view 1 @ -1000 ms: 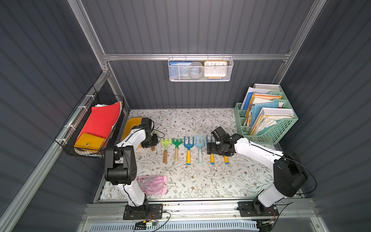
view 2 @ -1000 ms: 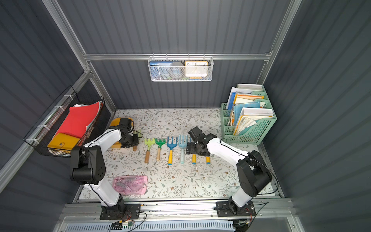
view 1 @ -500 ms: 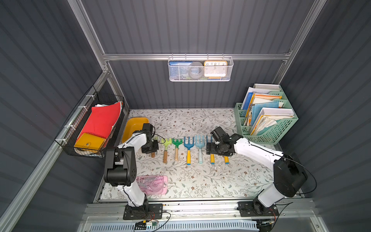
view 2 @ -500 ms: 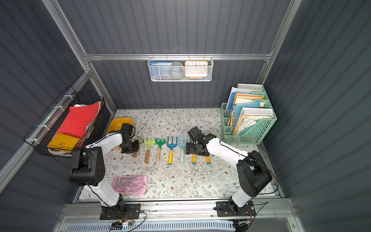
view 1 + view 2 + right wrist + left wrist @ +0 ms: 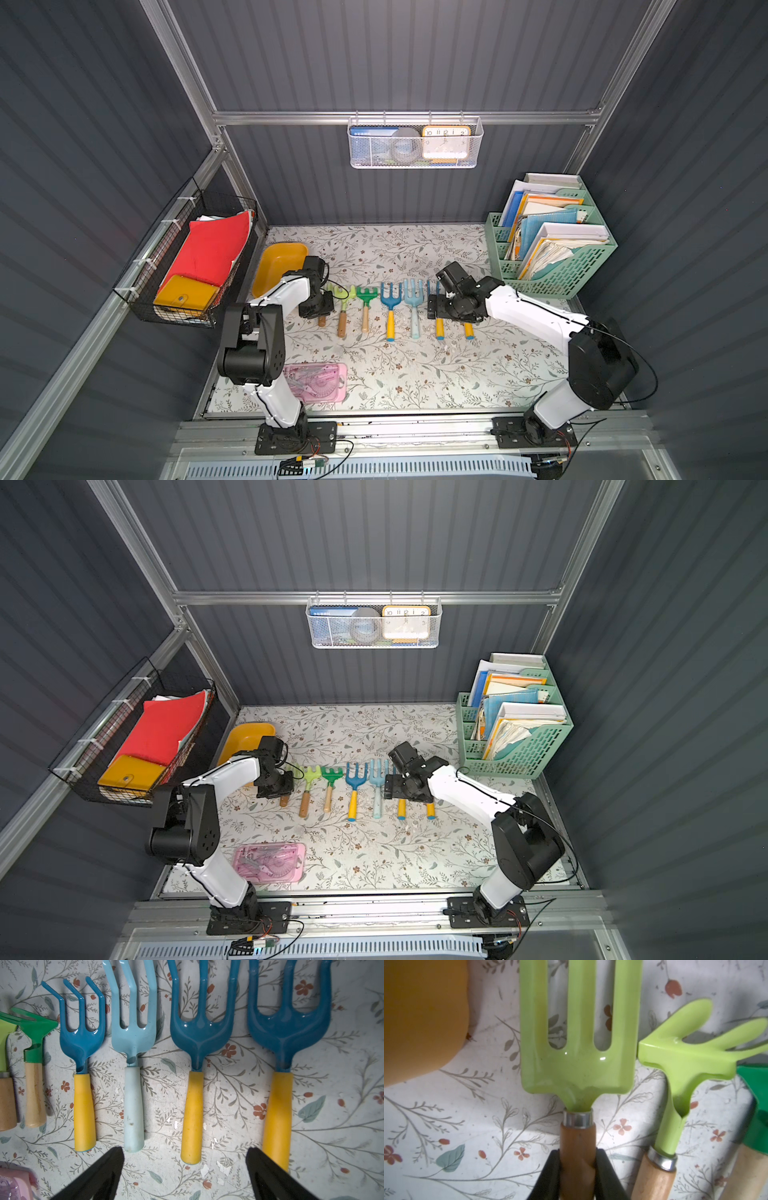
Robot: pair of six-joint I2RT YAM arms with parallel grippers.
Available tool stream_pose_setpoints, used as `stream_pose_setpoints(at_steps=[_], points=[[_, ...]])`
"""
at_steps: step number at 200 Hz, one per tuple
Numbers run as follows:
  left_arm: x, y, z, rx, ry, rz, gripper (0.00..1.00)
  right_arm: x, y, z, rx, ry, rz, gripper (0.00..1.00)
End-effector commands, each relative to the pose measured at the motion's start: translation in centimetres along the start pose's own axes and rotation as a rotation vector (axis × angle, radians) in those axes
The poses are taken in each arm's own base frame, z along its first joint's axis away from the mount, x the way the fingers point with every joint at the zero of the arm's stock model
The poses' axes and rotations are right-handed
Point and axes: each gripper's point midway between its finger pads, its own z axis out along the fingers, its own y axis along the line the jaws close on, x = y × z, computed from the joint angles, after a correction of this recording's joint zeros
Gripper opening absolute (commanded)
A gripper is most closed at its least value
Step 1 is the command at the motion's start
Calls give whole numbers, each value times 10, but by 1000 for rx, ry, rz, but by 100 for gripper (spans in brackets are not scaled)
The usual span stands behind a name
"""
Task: Take the hand rake out of the storage box
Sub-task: Place the rake at the center of the board.
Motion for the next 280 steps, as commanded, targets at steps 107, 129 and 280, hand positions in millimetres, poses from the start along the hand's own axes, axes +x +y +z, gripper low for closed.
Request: stream_pose_setpoints(at_steps=[107, 129, 280], points=[[14, 8, 4, -42, 54, -45, 13, -6, 7, -9, -5, -25, -12, 97], [16, 8, 6, -49, 69, -53, 15, -6, 6, -10, -3, -27, -12, 97], [17, 18, 7, -106, 75, -93, 41, -7, 7, -11, -1, -30, -14, 97]])
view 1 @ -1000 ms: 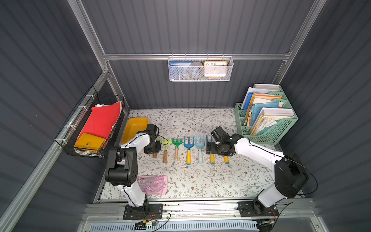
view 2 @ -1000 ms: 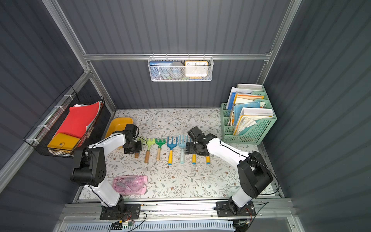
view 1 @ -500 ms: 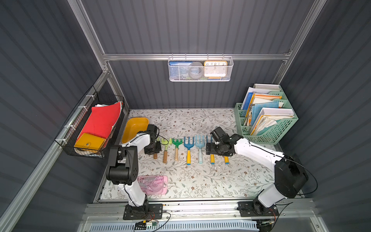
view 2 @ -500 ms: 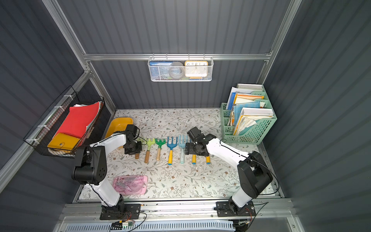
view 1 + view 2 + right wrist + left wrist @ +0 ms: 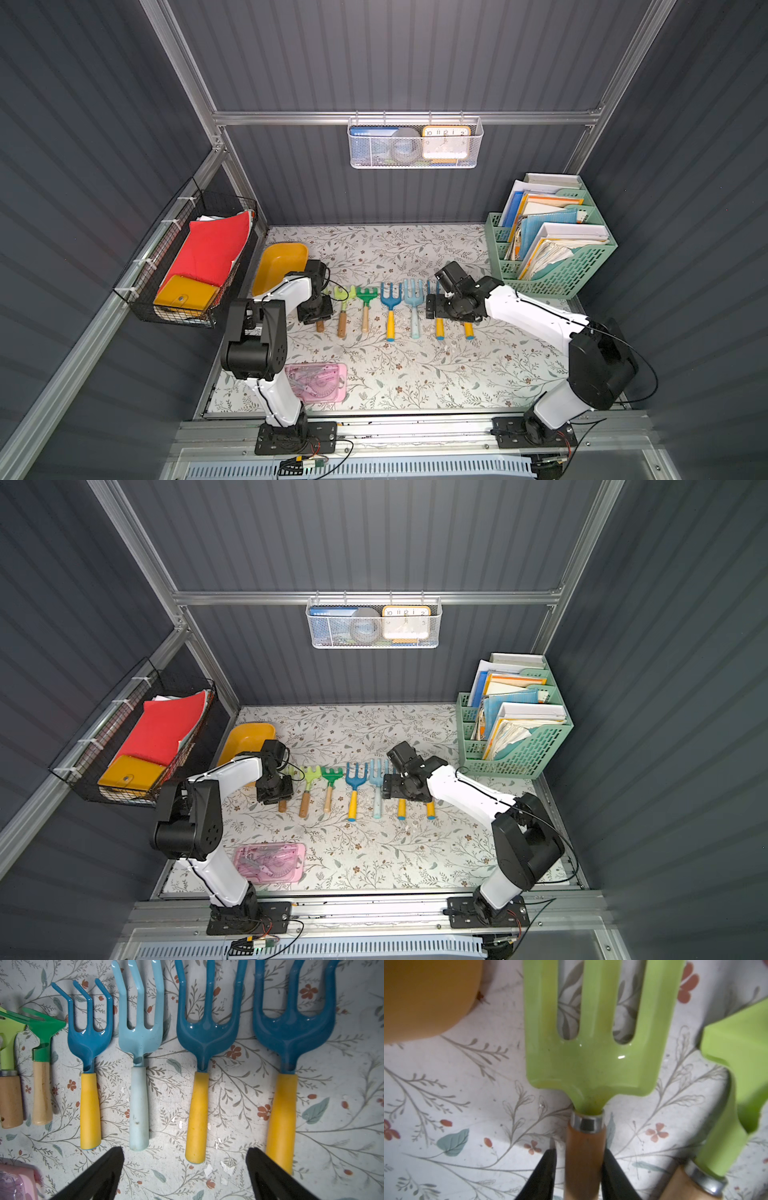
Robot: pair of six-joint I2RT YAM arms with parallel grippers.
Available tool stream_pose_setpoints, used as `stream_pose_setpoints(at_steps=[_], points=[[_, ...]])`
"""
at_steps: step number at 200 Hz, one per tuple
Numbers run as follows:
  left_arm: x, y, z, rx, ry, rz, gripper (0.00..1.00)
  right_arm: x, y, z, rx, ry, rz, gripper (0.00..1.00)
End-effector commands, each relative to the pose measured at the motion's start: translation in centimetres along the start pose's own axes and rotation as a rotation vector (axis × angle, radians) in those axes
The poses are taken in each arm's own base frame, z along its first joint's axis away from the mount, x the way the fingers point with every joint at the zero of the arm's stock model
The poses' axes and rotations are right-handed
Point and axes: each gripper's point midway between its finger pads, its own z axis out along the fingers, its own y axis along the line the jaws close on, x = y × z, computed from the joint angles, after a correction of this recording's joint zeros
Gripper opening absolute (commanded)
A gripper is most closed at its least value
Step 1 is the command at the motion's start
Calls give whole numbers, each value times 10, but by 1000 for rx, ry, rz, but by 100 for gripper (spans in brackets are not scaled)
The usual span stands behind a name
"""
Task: Take the hand rake out of the storage box
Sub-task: Place the rake at the center of the board, then reset both arms
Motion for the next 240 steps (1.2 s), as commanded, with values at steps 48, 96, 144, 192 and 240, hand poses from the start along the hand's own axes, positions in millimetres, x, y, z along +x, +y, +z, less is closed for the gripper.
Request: stream_pose_setpoints(at_steps=[48, 96, 144, 192, 240], points=[[-20, 2, -38, 9, -112, -29, 44, -12, 1, -15, 17, -45, -15, 97], [-73, -26, -111, 201, -385, -33, 47, -23, -11, -28, 78, -108, -81, 99], [-122, -43, -153, 303, -666, -13, 53, -63, -56, -45, 131, -215, -67, 99], [-127, -34, -131, 261, -729, -53, 100, -114, -124, -66, 226, -447, 10, 99], [-137, -3, -117, 142, -885, -107, 100, -125, -186, -60, 331, -690, 29, 99]])
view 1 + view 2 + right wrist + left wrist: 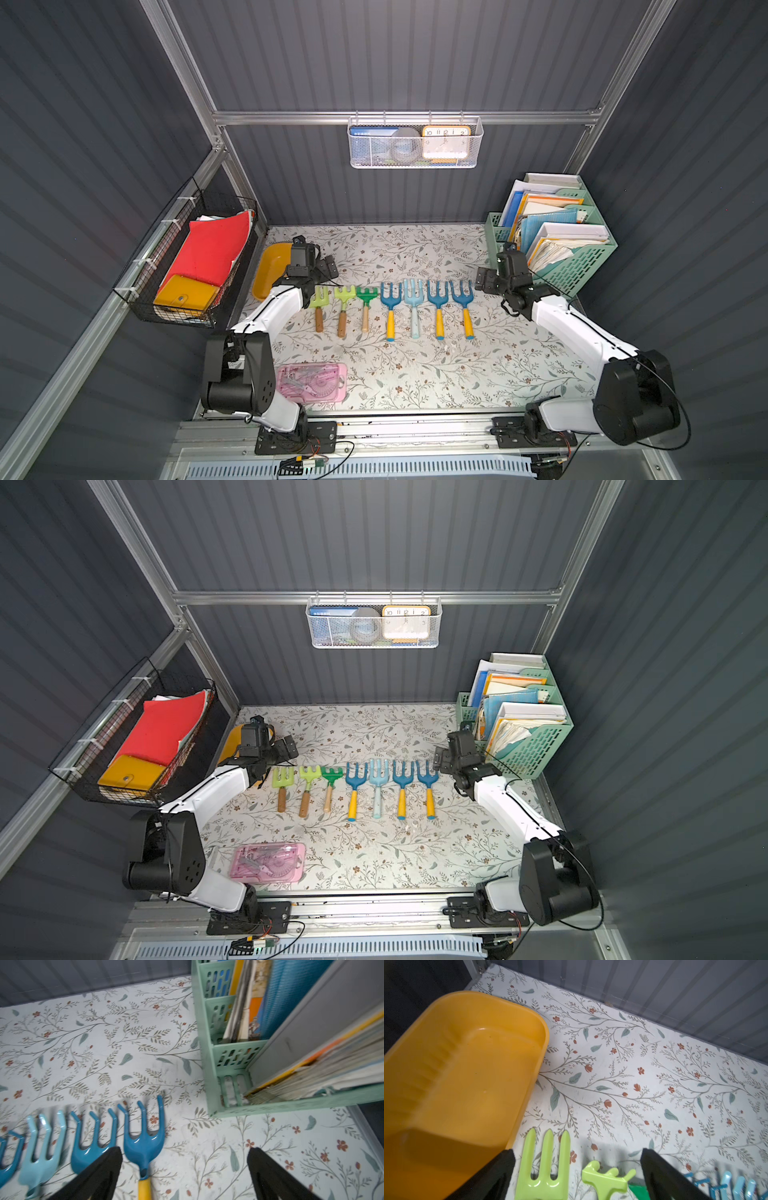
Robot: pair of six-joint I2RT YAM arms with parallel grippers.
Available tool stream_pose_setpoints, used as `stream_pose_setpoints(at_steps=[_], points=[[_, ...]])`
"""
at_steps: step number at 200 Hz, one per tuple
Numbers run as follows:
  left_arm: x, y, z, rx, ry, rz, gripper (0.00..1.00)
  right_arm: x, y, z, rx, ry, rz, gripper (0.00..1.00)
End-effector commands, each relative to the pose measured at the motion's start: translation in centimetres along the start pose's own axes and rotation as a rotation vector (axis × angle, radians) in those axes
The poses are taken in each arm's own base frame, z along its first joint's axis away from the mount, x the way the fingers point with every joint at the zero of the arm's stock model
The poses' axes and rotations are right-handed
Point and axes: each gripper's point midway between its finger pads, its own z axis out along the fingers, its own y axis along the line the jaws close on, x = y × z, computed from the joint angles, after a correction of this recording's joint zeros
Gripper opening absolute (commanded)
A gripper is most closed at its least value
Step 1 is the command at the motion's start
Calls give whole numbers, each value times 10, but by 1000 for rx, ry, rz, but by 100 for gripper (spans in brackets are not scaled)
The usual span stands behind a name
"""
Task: Take the hand rake out of the storage box
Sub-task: Reset both arms
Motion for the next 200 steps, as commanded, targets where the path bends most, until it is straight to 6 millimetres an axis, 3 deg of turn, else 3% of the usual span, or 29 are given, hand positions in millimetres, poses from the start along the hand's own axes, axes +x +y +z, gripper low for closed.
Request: stream_pose_setpoints(at_steps=[1, 42, 80, 110, 154, 200], points=[[-19, 18, 0, -62, -154, 6, 100, -22, -18, 11, 50, -162, -6, 99], [2, 43, 5, -75, -152, 71, 100, 4, -51, 46, 186, -105, -31, 99], [14, 54, -7, -83, -235, 110, 100, 9, -58, 59, 194, -186, -14, 99], [13, 55, -13, -57, -346, 133, 100, 9, -56, 61, 175, -245, -23, 99], [17, 50, 9, -19, -397, 135, 100, 15, -59, 40, 135, -353, 21, 99], [32, 52, 15, 5, -415, 134, 100, 26, -51, 44, 41, -365, 7, 99]])
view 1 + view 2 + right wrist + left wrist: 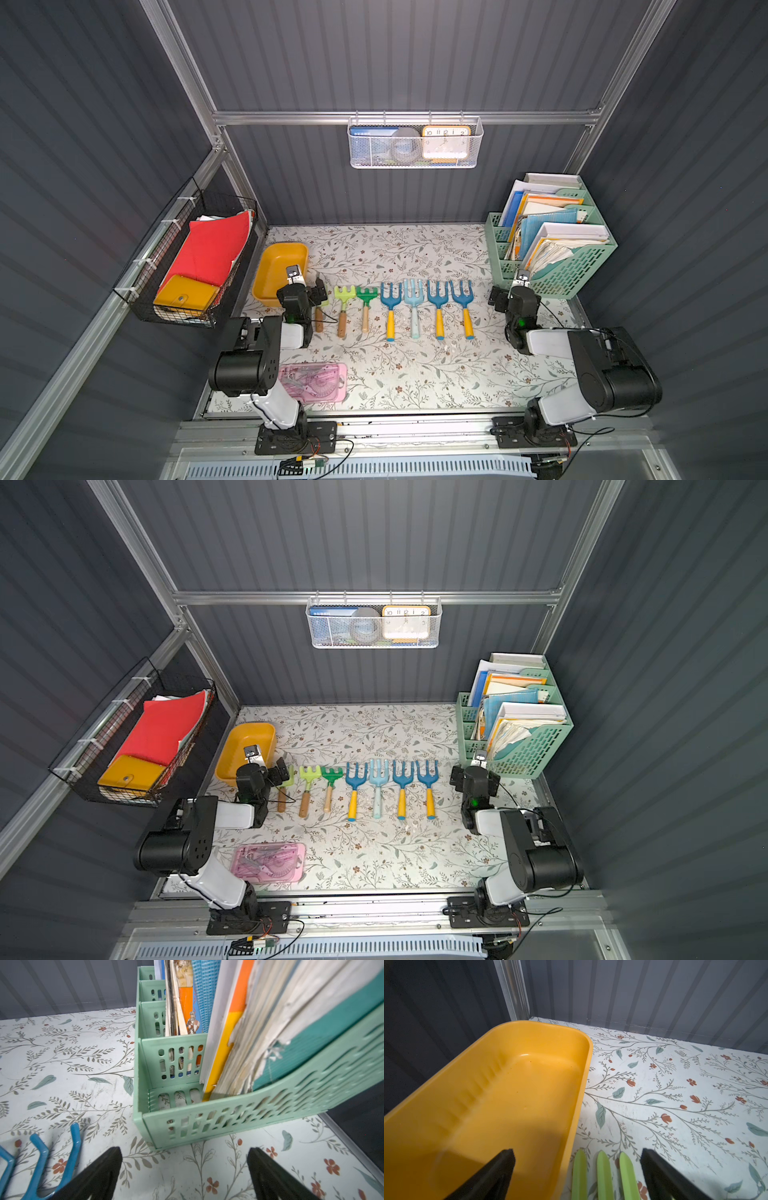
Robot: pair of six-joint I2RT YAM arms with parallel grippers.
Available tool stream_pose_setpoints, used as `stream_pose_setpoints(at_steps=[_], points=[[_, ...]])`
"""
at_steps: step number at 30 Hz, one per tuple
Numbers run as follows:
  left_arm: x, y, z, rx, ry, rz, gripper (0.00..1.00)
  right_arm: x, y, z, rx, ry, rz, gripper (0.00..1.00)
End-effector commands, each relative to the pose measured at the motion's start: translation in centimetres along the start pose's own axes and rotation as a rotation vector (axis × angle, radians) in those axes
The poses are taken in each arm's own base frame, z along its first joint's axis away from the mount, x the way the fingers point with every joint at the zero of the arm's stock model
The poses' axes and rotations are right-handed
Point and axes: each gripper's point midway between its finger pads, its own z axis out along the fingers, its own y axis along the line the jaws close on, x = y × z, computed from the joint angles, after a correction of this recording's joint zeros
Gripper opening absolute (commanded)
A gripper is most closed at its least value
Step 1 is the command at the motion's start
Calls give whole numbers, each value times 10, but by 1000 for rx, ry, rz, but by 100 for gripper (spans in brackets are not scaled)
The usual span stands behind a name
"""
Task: Take the hand rake out of the storage box
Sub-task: Reset both arms
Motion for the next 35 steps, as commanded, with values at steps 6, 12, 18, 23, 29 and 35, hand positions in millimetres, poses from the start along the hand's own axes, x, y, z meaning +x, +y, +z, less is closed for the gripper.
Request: stream_pose_setpoints(at_steps=[6, 12, 18, 23, 29, 35], points=[[-7, -2, 1, 54, -47, 0, 100, -12, 8, 1, -72, -106, 16, 99], [-6, 6, 2, 18, -40, -15, 100, -12, 8, 1, -70, -103, 19, 99], [-7, 3, 2, 36, -42, -15, 100, -12, 8, 1, -69, -105, 20, 99], [-6, 4, 3, 25, -36, -16, 100, -12, 8, 1, -70, -105, 20, 99], [-5, 4, 3, 27, -34, -15, 100, -12, 8, 1, -70, -105, 20, 99], [-8, 2, 2, 39, -42, -13, 100, -12, 8, 1, -70, -105, 20, 99]])
